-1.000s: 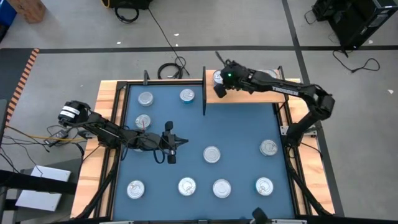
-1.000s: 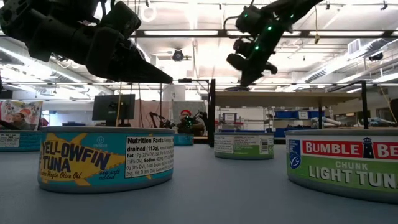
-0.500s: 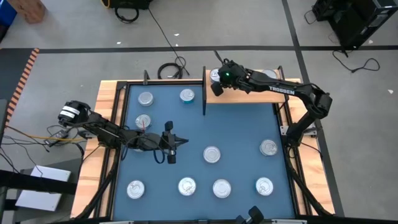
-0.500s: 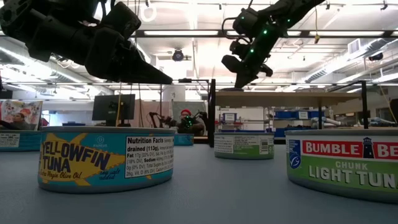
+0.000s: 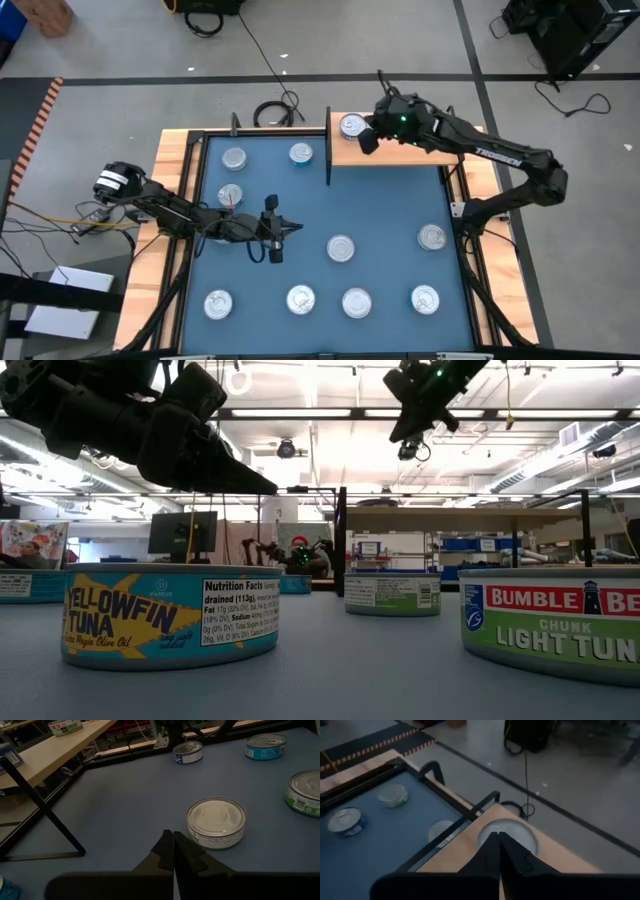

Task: Stack canned seafood by type on shelf
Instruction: Adjust the blue tuna can on the shelf

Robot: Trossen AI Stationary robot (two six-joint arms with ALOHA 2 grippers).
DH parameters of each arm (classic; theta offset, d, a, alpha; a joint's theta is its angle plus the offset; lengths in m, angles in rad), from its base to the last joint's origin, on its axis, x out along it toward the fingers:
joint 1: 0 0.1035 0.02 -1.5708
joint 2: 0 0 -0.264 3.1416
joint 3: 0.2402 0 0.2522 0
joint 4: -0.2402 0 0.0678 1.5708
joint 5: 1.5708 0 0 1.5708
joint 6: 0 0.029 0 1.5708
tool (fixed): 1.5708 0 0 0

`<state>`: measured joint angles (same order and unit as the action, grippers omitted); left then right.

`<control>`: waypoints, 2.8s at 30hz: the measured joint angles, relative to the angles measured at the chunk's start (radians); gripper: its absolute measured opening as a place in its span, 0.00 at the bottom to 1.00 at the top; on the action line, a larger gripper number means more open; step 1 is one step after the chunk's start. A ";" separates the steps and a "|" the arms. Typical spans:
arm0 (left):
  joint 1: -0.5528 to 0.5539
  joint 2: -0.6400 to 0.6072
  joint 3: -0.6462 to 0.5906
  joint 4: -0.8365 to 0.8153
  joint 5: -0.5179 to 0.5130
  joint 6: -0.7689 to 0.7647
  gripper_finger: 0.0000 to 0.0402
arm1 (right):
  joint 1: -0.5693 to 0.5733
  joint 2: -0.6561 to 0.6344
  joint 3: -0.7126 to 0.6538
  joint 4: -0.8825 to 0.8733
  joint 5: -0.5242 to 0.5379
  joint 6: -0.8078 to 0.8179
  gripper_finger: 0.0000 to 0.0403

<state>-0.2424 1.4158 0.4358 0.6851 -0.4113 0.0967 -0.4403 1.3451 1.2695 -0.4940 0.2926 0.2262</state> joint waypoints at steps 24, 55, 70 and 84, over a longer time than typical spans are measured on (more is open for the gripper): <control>0.000 0.000 0.000 -0.008 0.000 -0.007 0.01 | 0.009 0.233 -0.006 0.038 0.002 -0.039 0.01; 0.000 0.000 0.000 -0.018 0.000 -0.019 0.01 | -0.030 0.208 -0.005 -0.067 0.019 -0.099 0.01; 0.000 0.000 0.000 -0.020 0.000 -0.020 0.01 | -0.060 0.208 -0.005 -0.103 -0.007 -0.143 0.01; 0.000 0.000 0.000 -0.020 0.000 -0.020 0.01 | -0.085 0.208 -0.005 -0.047 -0.033 -0.150 0.01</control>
<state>-0.2424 1.4155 0.4358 0.6649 -0.4110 0.0765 -0.5251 1.5528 1.2644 -0.5415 0.2596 0.0761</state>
